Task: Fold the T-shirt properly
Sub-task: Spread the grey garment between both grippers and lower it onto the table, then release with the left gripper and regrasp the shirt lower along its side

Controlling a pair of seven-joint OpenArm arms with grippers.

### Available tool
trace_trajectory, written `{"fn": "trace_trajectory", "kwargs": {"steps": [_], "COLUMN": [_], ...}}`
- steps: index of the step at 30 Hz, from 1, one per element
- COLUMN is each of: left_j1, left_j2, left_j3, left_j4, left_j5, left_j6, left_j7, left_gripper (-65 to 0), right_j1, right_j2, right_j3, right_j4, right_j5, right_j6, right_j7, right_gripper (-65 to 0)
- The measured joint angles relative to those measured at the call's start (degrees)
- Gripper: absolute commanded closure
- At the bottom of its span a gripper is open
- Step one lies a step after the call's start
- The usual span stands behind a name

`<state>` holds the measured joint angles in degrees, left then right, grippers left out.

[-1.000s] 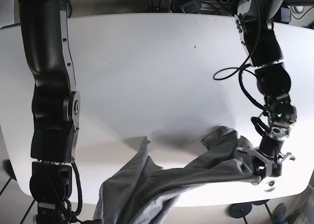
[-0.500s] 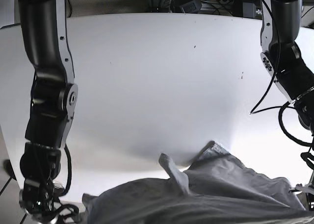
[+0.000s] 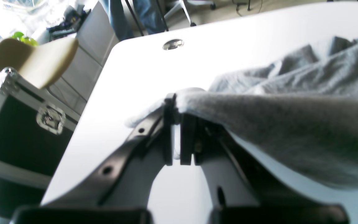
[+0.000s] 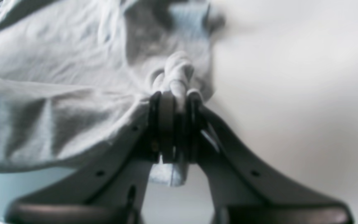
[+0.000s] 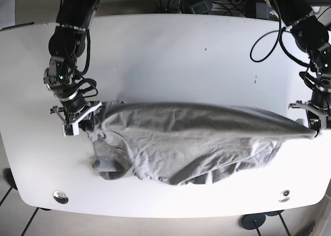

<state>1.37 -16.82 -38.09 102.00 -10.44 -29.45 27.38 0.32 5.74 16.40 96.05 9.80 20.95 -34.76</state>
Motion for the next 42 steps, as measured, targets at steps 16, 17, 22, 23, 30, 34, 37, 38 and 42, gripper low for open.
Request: {"fn": "trace_trajectory", "kwargs": {"steps": [16,17,22,23,30,34,37,38,42], "left_j1": [26.77,27.08,29.49,30.12,31.04,30.47,27.82,27.30,27.52], "left_j2": [6.58,7.52,10.45,10.47,10.21,10.32,10.08,9.73,9.14], "left_j3": [-16.00,-16.98,-20.57,-21.24,-22.40,-22.34,-21.03,-19.69,-18.40], "left_j4": [6.67,6.84,7.08,7.08,7.08,7.10,7.10,7.13,7.39], "left_j5": [-8.68,-8.66,-8.46,-8.44,-8.50,-8.48,-8.26,-8.72,-8.61], "left_j6": [-2.84,-4.72,-10.54,-10.60,-10.71,-10.69,-10.64,-10.67,-10.67], "left_j7": [-0.44,-0.37,-0.63,-0.35,-0.42,-0.37,-0.37,-0.44,-0.33], "left_gripper": [-1.0,-1.0,-1.0,-1.0,-19.9,-25.3,-25.4,-25.4,-25.4], "right_j1": [-21.66,-22.69,-26.25,-26.82,-28.74,-29.55,-27.93,-25.88,-18.14], "right_j2": [-4.59,-4.63,-6.38,-6.38,-8.04,-7.65,-5.88,-5.18,-3.93], "right_j3": [7.87,7.89,8.26,8.31,8.33,8.41,8.31,8.48,11.15], "right_j4": [8.90,8.90,8.85,8.85,11.23,14.14,14.14,14.05,10.40], "right_j5": [2.49,2.45,2.25,2.27,2.12,7.06,9.62,9.25,9.57], "right_j6": [0.70,0.59,2.75,3.48,4.57,4.37,4.37,3.74,4.15], "right_j7": [0.17,0.17,0.17,0.17,0.15,0.20,0.17,0.15,0.22], "right_gripper": [-2.1,-2.1,-2.1,-2.1,-26.6,-48.7,-51.0,-51.0,-51.0]}}
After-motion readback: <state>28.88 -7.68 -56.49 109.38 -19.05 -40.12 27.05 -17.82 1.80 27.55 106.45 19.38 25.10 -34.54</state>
